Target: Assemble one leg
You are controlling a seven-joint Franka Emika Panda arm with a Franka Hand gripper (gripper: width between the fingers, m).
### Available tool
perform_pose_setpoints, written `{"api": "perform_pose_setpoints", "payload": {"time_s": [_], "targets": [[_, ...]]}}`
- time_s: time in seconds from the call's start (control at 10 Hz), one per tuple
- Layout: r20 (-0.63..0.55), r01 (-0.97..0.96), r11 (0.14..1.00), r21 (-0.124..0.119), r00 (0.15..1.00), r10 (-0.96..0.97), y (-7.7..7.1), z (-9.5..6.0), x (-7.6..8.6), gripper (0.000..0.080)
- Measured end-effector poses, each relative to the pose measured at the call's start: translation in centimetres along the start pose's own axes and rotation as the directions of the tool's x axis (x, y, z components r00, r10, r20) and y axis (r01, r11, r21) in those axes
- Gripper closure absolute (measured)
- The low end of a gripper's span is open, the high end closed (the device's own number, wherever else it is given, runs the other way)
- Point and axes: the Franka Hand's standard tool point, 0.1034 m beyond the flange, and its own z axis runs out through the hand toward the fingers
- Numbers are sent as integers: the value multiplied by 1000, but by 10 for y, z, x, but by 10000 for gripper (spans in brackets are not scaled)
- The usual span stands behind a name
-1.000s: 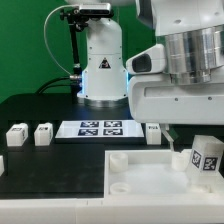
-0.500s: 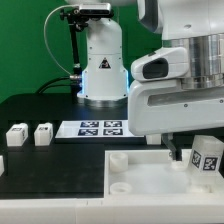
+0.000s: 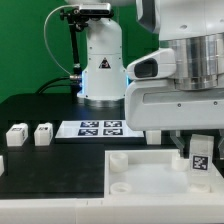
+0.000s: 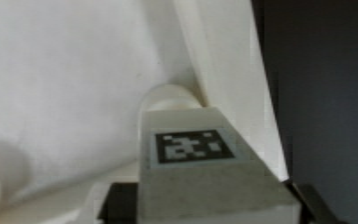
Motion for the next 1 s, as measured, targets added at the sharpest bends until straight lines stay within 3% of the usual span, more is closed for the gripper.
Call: {"api": "perform_pose_setpoints", "payload": {"time_s": [0.2, 0.4, 0.6, 0.7, 0.8, 0.9, 1.0], "targets": [[-13, -302, 953, 5, 953, 302, 0, 1, 0, 504], [-10, -679, 733, 40, 733, 680, 2, 2, 0, 504], [2, -725, 688, 42, 689, 725, 3, 3, 0, 504], [1, -707, 706, 42, 707, 707, 2, 2, 0, 504], [-6, -610, 792, 34, 792, 611, 2, 2, -1, 433], [-11, -451, 892, 30, 892, 451, -4, 0, -3, 433], [-15, -233, 972, 16, 972, 233, -7, -1, -5, 256]]}}
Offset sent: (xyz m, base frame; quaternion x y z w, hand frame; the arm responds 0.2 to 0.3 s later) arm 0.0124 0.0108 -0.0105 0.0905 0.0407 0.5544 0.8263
